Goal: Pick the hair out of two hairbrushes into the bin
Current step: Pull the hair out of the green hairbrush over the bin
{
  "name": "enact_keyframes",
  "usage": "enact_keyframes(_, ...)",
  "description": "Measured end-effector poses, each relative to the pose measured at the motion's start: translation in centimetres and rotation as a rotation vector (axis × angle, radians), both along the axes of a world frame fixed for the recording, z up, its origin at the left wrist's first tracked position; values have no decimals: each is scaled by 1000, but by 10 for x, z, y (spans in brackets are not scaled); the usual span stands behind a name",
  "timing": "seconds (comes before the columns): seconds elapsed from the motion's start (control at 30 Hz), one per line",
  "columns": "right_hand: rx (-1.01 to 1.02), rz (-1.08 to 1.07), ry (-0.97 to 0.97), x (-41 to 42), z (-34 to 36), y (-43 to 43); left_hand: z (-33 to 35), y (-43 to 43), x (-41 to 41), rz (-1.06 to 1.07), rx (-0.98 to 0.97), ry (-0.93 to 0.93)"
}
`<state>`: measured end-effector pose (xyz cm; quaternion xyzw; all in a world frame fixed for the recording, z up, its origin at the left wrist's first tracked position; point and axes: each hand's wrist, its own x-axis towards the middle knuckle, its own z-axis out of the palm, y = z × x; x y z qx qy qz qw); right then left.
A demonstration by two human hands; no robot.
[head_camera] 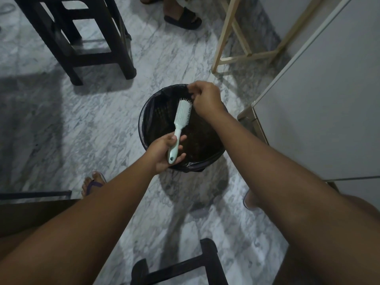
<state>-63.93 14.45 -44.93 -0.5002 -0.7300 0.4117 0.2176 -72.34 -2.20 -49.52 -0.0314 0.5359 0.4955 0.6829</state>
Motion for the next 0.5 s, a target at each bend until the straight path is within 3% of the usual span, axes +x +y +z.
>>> enact_keyframes(0.13, 7, 267, -350, 1, -11, -11, 2, 0, -2, -54, 40, -7)
enact_keyframes(0.5, 139, 139, -209, -5, -22, -5, -6, -3, 8, -30, 118, 36)
